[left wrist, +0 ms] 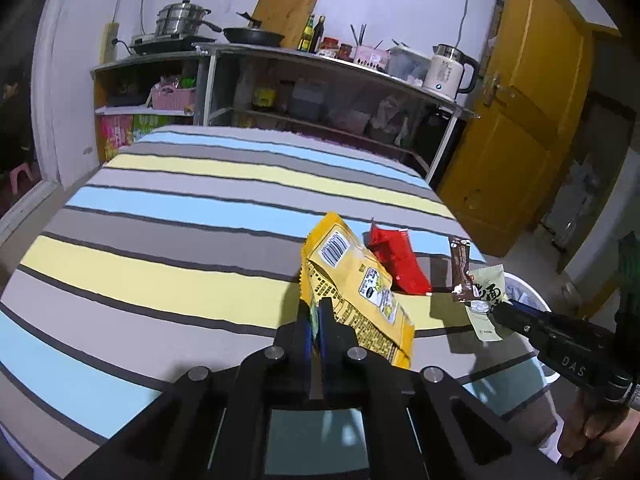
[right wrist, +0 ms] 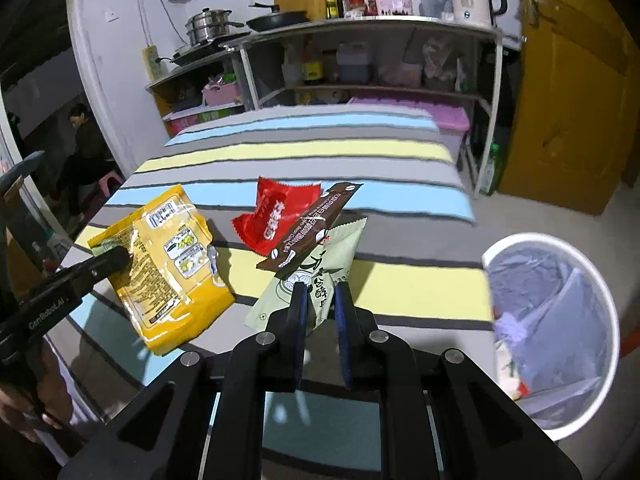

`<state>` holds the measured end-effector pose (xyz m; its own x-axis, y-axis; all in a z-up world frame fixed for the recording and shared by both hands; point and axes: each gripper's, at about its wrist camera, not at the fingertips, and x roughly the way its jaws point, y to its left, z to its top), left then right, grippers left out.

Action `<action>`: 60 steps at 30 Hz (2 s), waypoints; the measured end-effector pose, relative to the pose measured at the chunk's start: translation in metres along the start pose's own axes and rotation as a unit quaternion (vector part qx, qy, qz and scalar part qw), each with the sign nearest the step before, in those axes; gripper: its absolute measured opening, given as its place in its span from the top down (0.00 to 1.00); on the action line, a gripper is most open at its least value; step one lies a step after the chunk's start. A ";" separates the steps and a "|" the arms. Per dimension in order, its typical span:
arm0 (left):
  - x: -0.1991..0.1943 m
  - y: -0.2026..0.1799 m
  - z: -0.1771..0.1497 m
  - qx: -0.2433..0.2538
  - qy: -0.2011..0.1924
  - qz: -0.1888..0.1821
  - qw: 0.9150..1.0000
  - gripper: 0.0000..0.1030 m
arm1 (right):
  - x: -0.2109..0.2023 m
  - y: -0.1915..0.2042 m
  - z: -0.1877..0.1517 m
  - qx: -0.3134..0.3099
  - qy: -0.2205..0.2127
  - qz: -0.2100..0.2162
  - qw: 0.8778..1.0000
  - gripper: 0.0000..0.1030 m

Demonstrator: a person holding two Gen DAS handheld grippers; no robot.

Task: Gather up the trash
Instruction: 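Grasp the yellow snack packet with the left gripper while the right grasps the green packet, then carry the yellow packet and green packet over the bin and release both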

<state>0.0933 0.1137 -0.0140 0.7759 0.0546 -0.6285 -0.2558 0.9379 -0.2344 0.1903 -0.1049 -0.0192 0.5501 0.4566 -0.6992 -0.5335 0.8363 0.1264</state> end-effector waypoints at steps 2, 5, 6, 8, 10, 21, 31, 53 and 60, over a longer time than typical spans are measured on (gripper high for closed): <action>-0.005 -0.004 0.000 0.004 -0.005 -0.002 1.000 0.98 | -0.005 0.004 0.001 -0.016 -0.005 -0.010 1.000 0.86; -0.012 -0.008 0.001 0.007 -0.010 -0.007 1.000 0.98 | 0.000 0.007 -0.003 -0.036 0.014 -0.033 0.999 0.86; -0.014 -0.010 0.001 0.009 -0.011 -0.009 1.000 0.98 | 0.001 0.006 -0.006 -0.042 0.020 -0.043 0.998 0.86; -0.017 -0.010 0.002 0.011 -0.014 -0.010 1.000 0.98 | 0.001 0.004 -0.011 -0.055 0.025 -0.061 0.996 0.86; -0.019 -0.012 0.002 0.013 -0.017 -0.013 1.000 0.98 | -0.002 0.002 -0.014 -0.053 0.030 -0.066 0.996 0.86; -0.022 -0.024 0.002 0.024 -0.021 -0.026 0.999 0.98 | -0.012 0.000 -0.013 -0.058 0.017 -0.060 0.996 0.87; -0.029 -0.043 0.012 0.046 -0.034 -0.040 0.998 0.98 | -0.031 -0.005 -0.008 -0.044 -0.013 -0.052 0.998 0.87; -0.005 -0.148 0.026 0.120 -0.021 -0.110 0.986 0.98 | -0.087 -0.088 -0.023 0.049 -0.069 -0.067 0.994 0.86; 0.014 -0.184 0.024 0.139 -0.008 -0.131 0.982 0.98 | -0.091 -0.123 -0.034 0.082 -0.067 -0.085 0.991 0.86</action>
<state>0.1653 -0.0500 0.0379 0.8032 -0.1976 -0.5620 0.1194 0.9776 -0.1732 0.1845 -0.2594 0.0049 0.7085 0.3324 -0.6226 -0.3206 0.9374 0.1356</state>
